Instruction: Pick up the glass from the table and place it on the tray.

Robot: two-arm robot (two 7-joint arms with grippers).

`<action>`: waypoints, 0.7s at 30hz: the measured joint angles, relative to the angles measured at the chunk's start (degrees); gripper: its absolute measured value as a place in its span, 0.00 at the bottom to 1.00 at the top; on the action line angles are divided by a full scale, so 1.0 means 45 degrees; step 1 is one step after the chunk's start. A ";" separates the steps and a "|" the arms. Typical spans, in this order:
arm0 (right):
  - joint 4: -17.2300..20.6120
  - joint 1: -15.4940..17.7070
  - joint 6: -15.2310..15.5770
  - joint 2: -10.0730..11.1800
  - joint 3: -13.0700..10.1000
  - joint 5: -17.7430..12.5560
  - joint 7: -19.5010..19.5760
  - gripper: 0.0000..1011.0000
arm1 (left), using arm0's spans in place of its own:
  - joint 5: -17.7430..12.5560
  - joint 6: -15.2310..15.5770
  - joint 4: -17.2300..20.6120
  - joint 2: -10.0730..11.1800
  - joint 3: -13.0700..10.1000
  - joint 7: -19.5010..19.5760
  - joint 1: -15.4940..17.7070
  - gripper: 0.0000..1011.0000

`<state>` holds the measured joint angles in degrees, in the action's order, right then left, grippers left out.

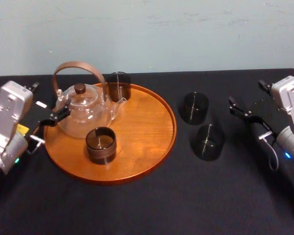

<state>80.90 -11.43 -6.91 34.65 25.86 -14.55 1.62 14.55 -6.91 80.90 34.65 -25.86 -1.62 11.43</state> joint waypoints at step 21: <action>0.0000 0.0001 0.0000 0.0000 0.0000 0.0000 0.0000 0.99 | 0.0000 0.0000 0.0000 0.0000 0.0000 0.0000 0.0000 0.99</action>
<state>80.90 -11.43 -6.91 34.65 25.86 -14.55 1.62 14.55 -6.91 80.90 34.64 -25.86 -1.62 11.43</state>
